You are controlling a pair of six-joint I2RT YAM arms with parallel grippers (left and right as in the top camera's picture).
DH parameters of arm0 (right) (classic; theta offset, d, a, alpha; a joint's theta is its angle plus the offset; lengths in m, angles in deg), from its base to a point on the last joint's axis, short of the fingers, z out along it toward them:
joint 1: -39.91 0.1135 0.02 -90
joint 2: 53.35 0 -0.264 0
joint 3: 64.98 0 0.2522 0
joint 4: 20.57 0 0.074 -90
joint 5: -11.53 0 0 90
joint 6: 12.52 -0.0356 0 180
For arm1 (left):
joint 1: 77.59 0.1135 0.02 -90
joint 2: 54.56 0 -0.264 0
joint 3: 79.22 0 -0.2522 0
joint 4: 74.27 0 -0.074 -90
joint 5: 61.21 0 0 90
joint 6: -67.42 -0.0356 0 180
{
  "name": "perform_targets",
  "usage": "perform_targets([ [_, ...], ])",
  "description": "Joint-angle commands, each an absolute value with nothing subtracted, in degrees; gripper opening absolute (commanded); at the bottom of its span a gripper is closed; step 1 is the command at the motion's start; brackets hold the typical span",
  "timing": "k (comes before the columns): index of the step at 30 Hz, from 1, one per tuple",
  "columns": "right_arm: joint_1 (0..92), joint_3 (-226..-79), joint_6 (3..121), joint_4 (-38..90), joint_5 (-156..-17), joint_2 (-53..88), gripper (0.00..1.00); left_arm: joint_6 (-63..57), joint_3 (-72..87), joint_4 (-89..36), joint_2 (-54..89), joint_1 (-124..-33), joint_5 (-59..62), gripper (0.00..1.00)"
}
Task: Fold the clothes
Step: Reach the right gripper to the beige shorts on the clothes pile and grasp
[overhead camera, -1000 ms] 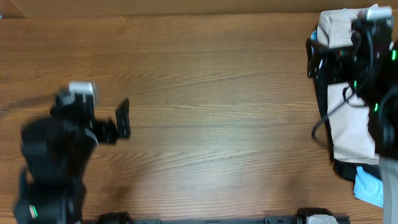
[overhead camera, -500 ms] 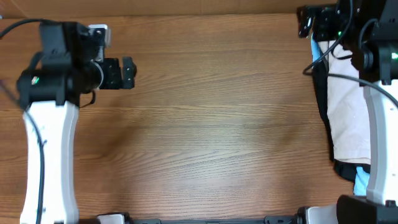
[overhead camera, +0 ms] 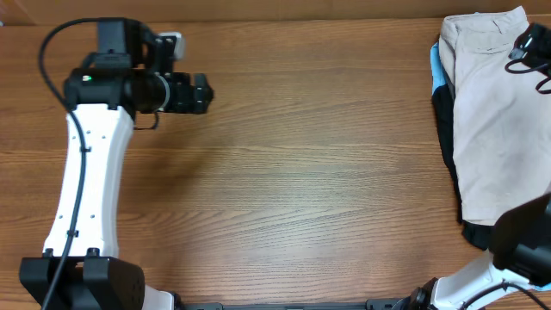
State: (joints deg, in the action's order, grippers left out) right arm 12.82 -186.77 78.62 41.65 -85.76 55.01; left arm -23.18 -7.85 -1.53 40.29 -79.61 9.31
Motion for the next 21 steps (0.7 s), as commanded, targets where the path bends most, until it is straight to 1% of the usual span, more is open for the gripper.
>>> perform_targets([
  [1,15.2,-187.9,80.8,41.3,-84.3,55.9,0.91,-23.2,-8.9,-2.1,39.9,-83.5,11.5,0.96],
  [2,15.7,-187.9,80.8,41.2,-82.7,56.7,0.91,-21.8,-8.9,-2.2,39.9,-84.4,13.5,0.98],
  [4,16.8,-187.8,80.9,41.3,-81.6,58.9,0.90,-17.9,-8.9,-2.7,39.9,-86.3,18.4,1.00],
  [9,20.0,-187.8,81.0,41.1,-79.0,64.2,0.90,-13.0,-8.9,-4.8,40.0,-89.2,25.4,1.00],
  [14,24.0,-187.8,82.3,40.1,-72.2,69.4,0.88,-8.8,-8.9,-6.1,40.0,-89.6,27.8,1.00],
  [17,25.7,-187.8,82.2,39.3,-67.0,71.4,0.86,-8.8,-8.9,-6.6,40.0,-89.6,27.8,1.00],
  [21,26.5,-187.8,82.3,38.7,-62.3,73.0,0.85,-8.8,-8.8,-6.6,40.0,-89.6,28.0,1.00],
])
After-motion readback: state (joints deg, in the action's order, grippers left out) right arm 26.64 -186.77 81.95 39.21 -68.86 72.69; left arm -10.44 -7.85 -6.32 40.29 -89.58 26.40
